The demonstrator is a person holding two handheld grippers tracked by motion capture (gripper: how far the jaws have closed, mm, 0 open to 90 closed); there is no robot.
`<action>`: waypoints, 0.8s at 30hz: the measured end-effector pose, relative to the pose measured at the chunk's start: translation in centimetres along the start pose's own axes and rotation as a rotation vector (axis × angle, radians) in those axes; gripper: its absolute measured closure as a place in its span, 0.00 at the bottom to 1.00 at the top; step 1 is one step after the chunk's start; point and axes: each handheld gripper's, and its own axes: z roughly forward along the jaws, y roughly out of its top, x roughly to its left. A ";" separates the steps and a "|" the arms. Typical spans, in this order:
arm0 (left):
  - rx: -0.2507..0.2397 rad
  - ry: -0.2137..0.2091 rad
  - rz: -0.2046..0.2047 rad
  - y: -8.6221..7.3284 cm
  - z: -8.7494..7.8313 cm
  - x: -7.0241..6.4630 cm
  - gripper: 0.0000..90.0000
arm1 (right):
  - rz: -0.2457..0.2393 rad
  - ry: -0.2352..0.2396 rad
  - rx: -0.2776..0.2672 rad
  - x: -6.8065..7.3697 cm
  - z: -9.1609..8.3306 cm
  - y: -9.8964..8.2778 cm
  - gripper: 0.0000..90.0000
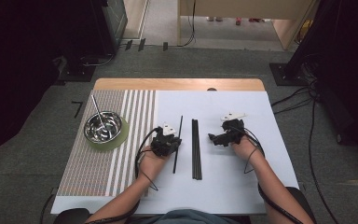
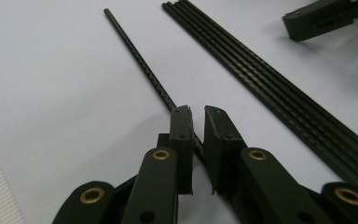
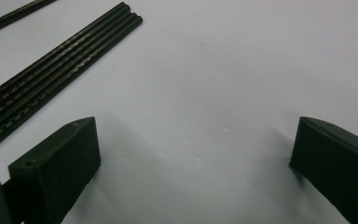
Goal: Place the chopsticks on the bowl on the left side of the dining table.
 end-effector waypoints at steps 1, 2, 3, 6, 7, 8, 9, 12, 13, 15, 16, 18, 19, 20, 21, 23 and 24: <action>0.001 0.003 -0.009 0.0 0.0 0.5 0.92 | 0.000 0.000 0.000 0.0 0.0 0.0 0.01; 0.001 0.003 -0.009 0.0 0.0 0.5 0.92 | 0.000 0.000 0.000 0.0 0.0 0.0 0.01; 0.003 0.003 -0.020 0.1 -0.1 0.8 0.92 | -0.001 0.000 -0.001 0.0 0.0 0.0 0.01; 0.006 0.018 -0.029 0.1 -0.2 1.4 0.93 | -0.001 0.000 -0.001 0.0 0.0 0.0 0.01; 0.006 0.018 -0.029 0.1 -0.2 1.4 0.93 | -0.001 0.000 -0.001 0.0 0.0 0.0 0.01; 0.006 0.021 -0.033 0.2 -0.2 1.7 0.93 | -0.001 0.000 -0.001 0.0 0.0 0.0 0.01; 0.006 0.024 -0.039 0.2 -0.2 1.8 0.93 | -0.001 0.000 -0.001 0.0 0.0 0.0 0.01; 0.007 0.028 -0.045 0.3 -0.2 2.7 0.93 | -0.001 0.000 0.000 0.0 0.0 0.0 0.01; 0.007 0.028 -0.045 0.3 -0.2 2.7 0.93 | -0.001 0.000 0.000 0.0 0.0 0.0 0.01; 0.007 0.026 -0.040 0.4 -0.1 3.0 0.93 | 0.000 0.000 0.000 0.0 0.0 0.0 0.01; 0.009 0.028 -0.037 0.5 0.0 3.2 0.93 | -0.001 0.000 0.000 0.0 0.0 0.0 0.01; 0.010 0.038 -0.037 0.6 0.0 3.4 0.93 | 0.000 0.000 0.000 0.0 0.0 0.0 0.01; 0.008 0.051 -0.036 0.7 0.0 3.8 0.94 | 0.000 0.000 0.000 0.0 0.0 0.0 0.01; 0.005 0.056 -0.036 0.7 0.0 4.0 0.94 | 0.000 0.000 0.000 0.0 0.0 0.0 0.01; 0.005 0.056 -0.036 0.7 0.0 4.0 0.94 | 0.000 0.000 0.000 0.0 0.0 0.0 0.01; 0.003 0.060 -0.040 0.7 0.1 4.2 0.94 | 0.000 0.000 0.000 0.0 0.0 0.0 0.01; 0.003 0.060 -0.040 0.7 0.1 4.2 0.93 | 0.001 0.000 0.000 0.0 0.0 0.0 0.01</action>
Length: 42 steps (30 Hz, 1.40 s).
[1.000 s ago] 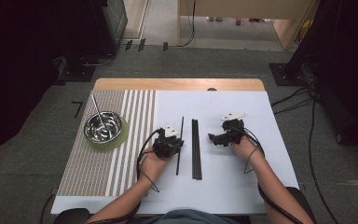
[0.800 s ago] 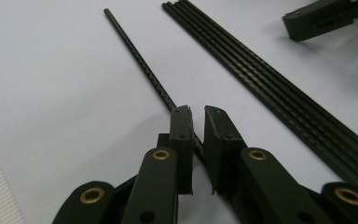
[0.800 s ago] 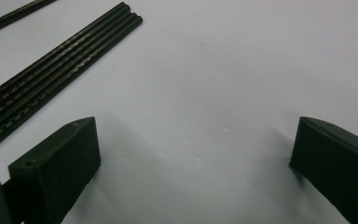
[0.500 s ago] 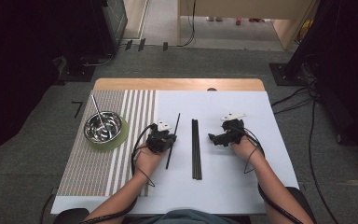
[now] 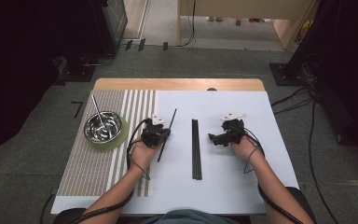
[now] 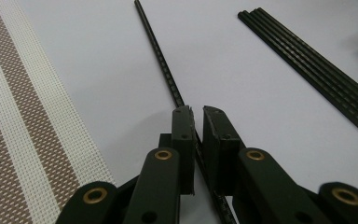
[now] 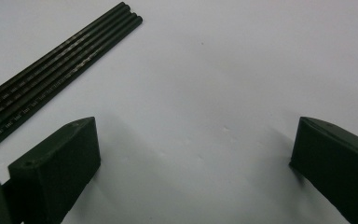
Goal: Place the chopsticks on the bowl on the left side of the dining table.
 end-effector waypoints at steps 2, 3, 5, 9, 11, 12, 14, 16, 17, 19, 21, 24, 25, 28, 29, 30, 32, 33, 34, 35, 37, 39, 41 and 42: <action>-0.005 0.002 -0.001 0.0 0.1 -0.1 0.93 | 0.000 0.000 0.000 0.0 0.0 0.0 0.01; -0.005 0.003 -0.002 0.0 0.1 -0.1 0.93 | 0.000 0.000 0.000 0.0 0.0 0.0 0.01; -0.005 0.000 -0.007 0.0 0.0 -0.1 0.92 | 0.000 0.000 0.000 0.0 0.0 0.0 0.01; -0.004 -0.004 -0.011 0.0 -0.1 -0.2 0.89 | 0.000 0.000 0.000 0.0 0.0 0.0 0.01; -0.006 -0.006 -0.015 0.0 -0.3 -0.3 0.88 | 0.000 0.000 0.000 0.0 0.0 0.0 0.01; -0.006 -0.007 -0.015 0.0 -0.4 -0.4 0.88 | -0.001 0.000 -0.001 0.0 0.0 0.0 0.01; -0.002 -0.008 -0.013 -0.1 -0.6 -0.6 0.87 | 0.000 0.000 0.000 0.0 0.0 0.0 0.01; -0.003 -0.012 -0.016 -0.4 -1.0 -0.9 0.86 | -0.001 0.000 -0.001 0.0 0.0 0.0 0.01; -0.003 -0.012 -0.016 -0.4 -1.0 -0.9 0.86 | -0.001 0.000 -0.001 0.0 0.0 0.0 0.01; 0.000 -0.008 -0.005 -0.6 -1.3 -1.4 0.85 | -0.001 -0.001 -0.001 0.0 0.0 0.0 0.01; 0.001 -0.004 0.001 -0.8 -1.5 -1.5 0.84 | 0.002 -0.001 0.001 0.0 0.0 0.0 0.01; 0.001 0.006 0.006 -1.1 -1.9 -1.9 0.83 | 0.000 0.000 -0.001 0.0 0.0 0.0 0.01; 0.003 0.010 0.009 -1.2 -2.0 -2.0 0.83 | 0.000 0.000 -0.001 0.0 0.0 0.0 0.01; 0.005 0.015 0.008 -1.5 -2.4 -2.3 0.83 | 0.000 0.000 -0.001 0.0 0.0 0.0 0.01; 0.005 0.015 0.008 -1.5 -2.4 -2.3 0.83 | 0.000 0.000 -0.001 0.0 0.0 0.0 0.01; 0.008 0.025 0.013 -1.8 -2.6 -2.5 0.83 | -0.001 0.000 -0.001 0.0 0.0 0.0 0.01; 0.015 0.037 0.009 -2.1 -2.8 -2.5 0.84 | -0.001 -0.001 -0.001 0.0 0.0 0.0 0.01; 0.018 0.039 0.001 -2.3 -2.9 -2.5 0.85 | -0.001 -0.002 -0.002 0.0 0.0 0.0 0.01; 0.023 0.042 -0.002 -2.5 -2.9 -2.5 0.86 | -0.001 -0.001 -0.001 0.0 0.0 0.0 0.01; 0.023 0.042 -0.002 -2.5 -2.9 -2.5 0.88 | -0.001 -0.001 -0.001 0.0 0.0 0.0 0.01; 0.017 0.056 0.001 -2.8 -2.8 -2.6 0.89 | -0.001 -0.001 -0.001 0.0 0.0 0.0 0.01; 0.015 0.073 0.024 -2.9 -2.8 -2.9 0.89 | -0.001 -0.001 -0.001 0.0 0.0 0.0 0.01; 0.015 0.075 0.030 -2.9 -2.8 -2.9 0.89 | -0.001 -0.002 -0.002 0.0 0.0 0.0 0.01; 0.013 0.072 0.029 -2.9 -2.8 -2.8 0.90 | -0.001 -0.002 -0.002 0.0 0.0 0.0 0.01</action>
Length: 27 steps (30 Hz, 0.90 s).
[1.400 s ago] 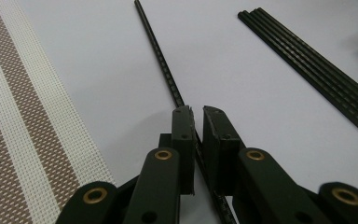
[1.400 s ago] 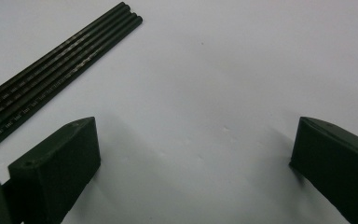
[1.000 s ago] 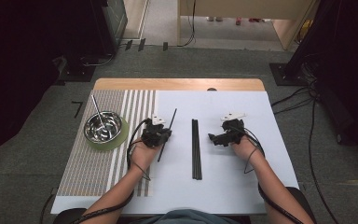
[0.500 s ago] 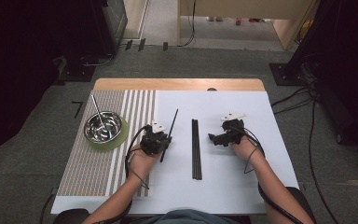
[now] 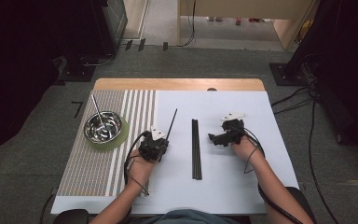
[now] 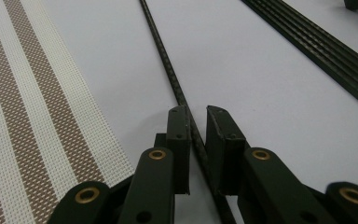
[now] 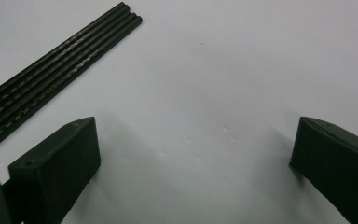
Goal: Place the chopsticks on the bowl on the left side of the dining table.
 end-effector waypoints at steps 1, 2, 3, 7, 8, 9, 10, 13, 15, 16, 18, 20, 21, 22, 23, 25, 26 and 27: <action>-0.001 -0.004 -0.011 0.0 0.0 0.1 0.90 | 0.000 0.000 0.000 0.0 0.0 0.0 0.01; 0.006 -0.016 -0.025 0.1 0.0 0.4 0.93 | 0.000 0.000 0.000 0.0 0.0 0.0 0.01; 0.006 -0.016 -0.025 0.1 0.0 0.4 0.93 | 0.000 0.000 0.000 0.0 0.0 0.0 0.01; 0.022 -0.033 -0.037 0.3 -0.1 1.0 0.97 | 0.001 0.000 0.001 0.0 0.0 0.0 0.01; 0.025 -0.031 -0.042 0.3 -0.2 1.1 0.97 | 0.001 0.000 0.001 0.0 0.0 0.0 0.01; 0.026 -0.034 -0.047 0.3 -0.2 1.2 0.97 | 0.001 0.000 0.002 0.0 0.0 0.0 0.01; 0.020 -0.035 -0.049 0.3 -0.2 1.4 0.97 | 0.001 0.000 0.001 0.0 0.0 0.0 0.01; 0.012 -0.031 -0.047 0.3 0.0 1.5 0.96 | 0.001 0.000 0.001 0.0 0.0 0.0 0.01; 0.003 -0.028 -0.046 0.2 0.1 1.4 0.96 | 0.001 0.000 0.002 0.0 0.0 0.0 0.01; -0.001 -0.025 -0.041 0.2 0.2 1.3 0.96 | 0.001 0.000 0.001 0.0 0.0 0.0 0.01; -0.004 -0.025 -0.042 0.2 0.2 1.3 0.95 | 0.001 0.000 0.001 0.0 0.0 0.0 0.01; -0.012 -0.026 -0.038 0.3 0.4 1.0 0.87 | 0.001 0.000 0.002 0.0 0.0 0.0 0.01; -0.012 -0.026 -0.038 0.3 0.4 1.0 0.87 | 0.001 0.000 0.002 0.0 0.0 0.0 0.01; -0.016 -0.016 -0.021 0.4 0.5 0.8 0.87 | 0.001 0.000 0.001 0.0 0.0 0.0 0.01; -0.016 -0.016 -0.021 0.4 0.5 0.8 0.88 | 0.001 0.000 0.001 0.0 0.0 0.0 0.01; -0.020 -0.019 -0.018 0.5 0.7 0.9 0.89 | 0.001 0.000 0.002 0.0 0.0 0.0 0.01; -0.022 -0.021 -0.017 0.5 0.7 1.0 0.90 | 0.001 0.000 0.002 0.0 0.0 0.0 0.01; -0.023 -0.021 -0.015 0.4 0.7 1.0 0.90 | 0.001 0.000 0.002 0.0 0.0 0.0 0.01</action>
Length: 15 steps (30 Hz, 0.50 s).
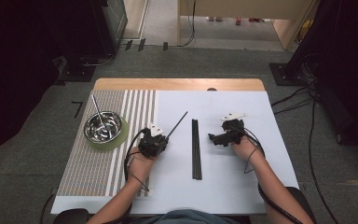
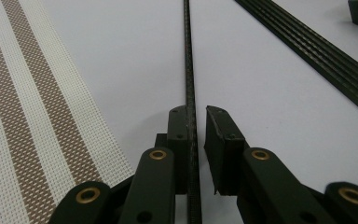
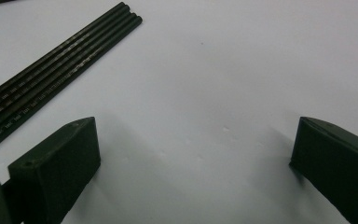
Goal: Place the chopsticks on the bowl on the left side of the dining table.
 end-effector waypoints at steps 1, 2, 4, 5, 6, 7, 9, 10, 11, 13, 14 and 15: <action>-0.008 -0.002 0.005 -0.1 0.0 0.0 0.90 | 0.000 0.000 0.000 0.0 0.0 0.0 0.01; -0.008 -0.002 0.005 -0.1 0.0 0.0 0.90 | 0.000 0.000 0.000 0.0 0.0 0.0 0.01; -0.019 -0.007 0.009 -0.3 0.0 0.1 0.91 | 0.000 -0.001 0.000 0.0 0.0 0.0 0.01; -0.022 -0.006 0.008 -0.4 0.0 0.1 0.92 | 0.001 0.000 0.000 0.0 0.0 0.0 0.01; -0.016 -0.003 0.011 -0.3 0.0 0.1 0.93 | 0.001 0.000 0.001 0.0 0.0 0.0 0.01; -0.016 -0.003 0.011 -0.3 0.0 0.1 0.97 | 0.001 0.000 0.001 0.0 0.0 0.0 0.01; 0.001 -0.016 0.002 0.0 0.0 0.3 0.97 | 0.003 -0.001 0.001 0.0 0.0 0.0 0.01; 0.000 -0.018 0.002 0.0 0.0 0.3 0.97 | 0.004 -0.001 0.002 0.0 0.0 0.0 0.01; 0.000 -0.018 0.002 0.0 0.0 0.3 0.97 | 0.004 0.000 0.002 0.0 0.0 0.0 0.01; 0.003 -0.031 -0.002 0.0 -0.1 0.6 0.97 | 0.004 0.000 0.002 0.0 0.0 0.0 0.01; 0.003 -0.031 -0.002 0.0 -0.1 0.6 0.97 | 0.004 0.000 0.002 0.0 0.0 0.0 0.01; 0.008 -0.047 -0.019 0.1 -0.1 0.8 0.97 | 0.002 0.000 0.001 0.0 0.0 0.0 0.01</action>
